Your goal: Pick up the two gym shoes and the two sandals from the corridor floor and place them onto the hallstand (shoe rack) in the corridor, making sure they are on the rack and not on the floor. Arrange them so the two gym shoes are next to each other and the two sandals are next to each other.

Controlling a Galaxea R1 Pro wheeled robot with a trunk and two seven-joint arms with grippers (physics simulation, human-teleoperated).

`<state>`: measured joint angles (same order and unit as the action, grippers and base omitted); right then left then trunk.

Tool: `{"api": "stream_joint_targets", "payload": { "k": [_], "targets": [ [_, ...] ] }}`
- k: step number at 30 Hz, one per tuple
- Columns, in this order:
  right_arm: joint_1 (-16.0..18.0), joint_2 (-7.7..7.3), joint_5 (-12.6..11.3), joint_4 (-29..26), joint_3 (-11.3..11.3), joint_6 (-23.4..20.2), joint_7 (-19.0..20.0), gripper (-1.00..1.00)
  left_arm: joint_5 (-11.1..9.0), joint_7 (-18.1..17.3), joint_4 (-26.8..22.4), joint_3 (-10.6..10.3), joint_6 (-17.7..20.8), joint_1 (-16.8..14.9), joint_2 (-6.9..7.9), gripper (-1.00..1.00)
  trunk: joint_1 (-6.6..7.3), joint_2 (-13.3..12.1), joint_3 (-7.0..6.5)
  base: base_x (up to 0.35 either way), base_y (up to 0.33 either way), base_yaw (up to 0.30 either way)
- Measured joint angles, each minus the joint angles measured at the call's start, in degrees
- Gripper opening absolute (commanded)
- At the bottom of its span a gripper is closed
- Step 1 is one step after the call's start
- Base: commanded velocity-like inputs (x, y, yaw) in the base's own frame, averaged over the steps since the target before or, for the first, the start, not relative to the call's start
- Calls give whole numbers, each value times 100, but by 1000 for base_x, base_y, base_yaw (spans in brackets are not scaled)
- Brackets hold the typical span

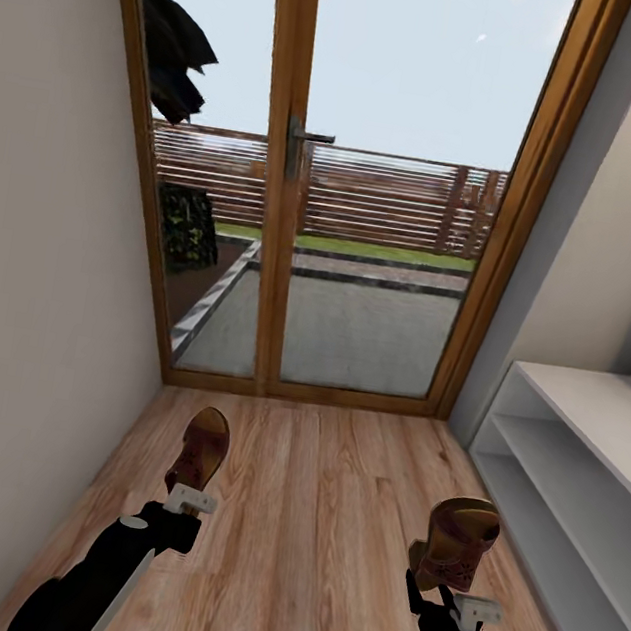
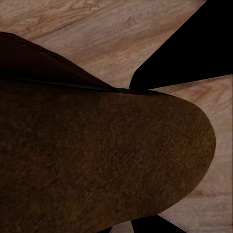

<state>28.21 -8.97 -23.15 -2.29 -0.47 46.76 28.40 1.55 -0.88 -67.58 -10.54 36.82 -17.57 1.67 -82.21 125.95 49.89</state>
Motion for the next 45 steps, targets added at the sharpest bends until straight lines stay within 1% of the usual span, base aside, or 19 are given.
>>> {"api": "stream_joint_targets", "payload": {
  "k": [23,45],
  "targets": [
    [0,0,2,-1,5,1,18,-100,0,0,0,0,0,-1,0,-100,0,0,0,336,0,-10],
    [0,0,0,2,0,0,18,-100,0,3,0,0,0,0,0,-100,0,0,-18,313,0,-277]
  ]
}}
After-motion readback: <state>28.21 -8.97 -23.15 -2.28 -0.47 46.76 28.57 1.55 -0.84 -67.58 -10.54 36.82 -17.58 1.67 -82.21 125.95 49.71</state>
